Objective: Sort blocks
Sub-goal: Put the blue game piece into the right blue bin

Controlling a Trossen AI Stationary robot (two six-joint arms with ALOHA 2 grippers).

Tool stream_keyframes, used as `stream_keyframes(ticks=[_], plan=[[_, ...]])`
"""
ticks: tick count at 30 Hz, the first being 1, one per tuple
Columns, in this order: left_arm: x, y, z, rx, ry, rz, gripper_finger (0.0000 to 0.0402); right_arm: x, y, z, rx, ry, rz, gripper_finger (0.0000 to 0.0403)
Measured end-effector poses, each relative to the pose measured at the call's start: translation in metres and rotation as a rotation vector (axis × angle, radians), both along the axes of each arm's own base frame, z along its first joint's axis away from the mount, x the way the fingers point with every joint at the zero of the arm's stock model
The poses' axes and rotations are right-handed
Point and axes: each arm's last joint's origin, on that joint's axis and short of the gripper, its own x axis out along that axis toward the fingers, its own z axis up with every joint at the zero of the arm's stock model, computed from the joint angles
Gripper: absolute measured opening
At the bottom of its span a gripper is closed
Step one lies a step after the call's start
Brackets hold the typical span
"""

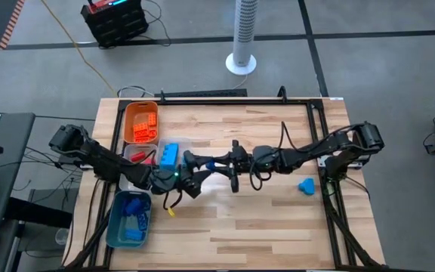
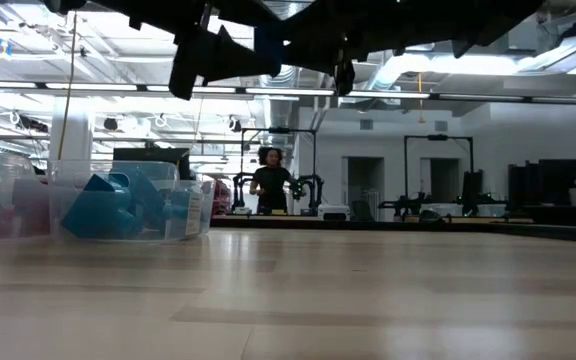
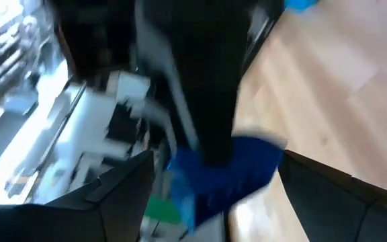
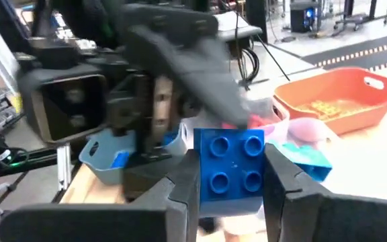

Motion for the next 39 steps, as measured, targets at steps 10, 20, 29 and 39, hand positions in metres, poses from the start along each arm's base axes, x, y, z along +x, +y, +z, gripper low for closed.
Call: stream_keyframes(ticks=[10,20,29,39], plan=[[0.0041,0.0047,-0.0026,-0.022,0.027,-0.135,0.0279,-0.0001,-0.0018,-0.0041,0.051,0.046,0.106,0.0102],[0.0051,0.0047,-0.0045,-0.025,0.047,-0.202,0.0245,-0.0006,-0.0034,-0.0068,0.063,0.081,0.169,0.0102],[0.0060,0.0079,-0.0044,-0.032,0.044,-0.195,0.0217,-0.0007,-0.0033,-0.0072,0.062,0.087,0.196,0.0102],[0.0057,0.0087,-0.0042,-0.070,0.023,-0.159,0.0200,-0.0005,-0.0066,-0.0077,0.059,0.093,0.193,0.0102]])
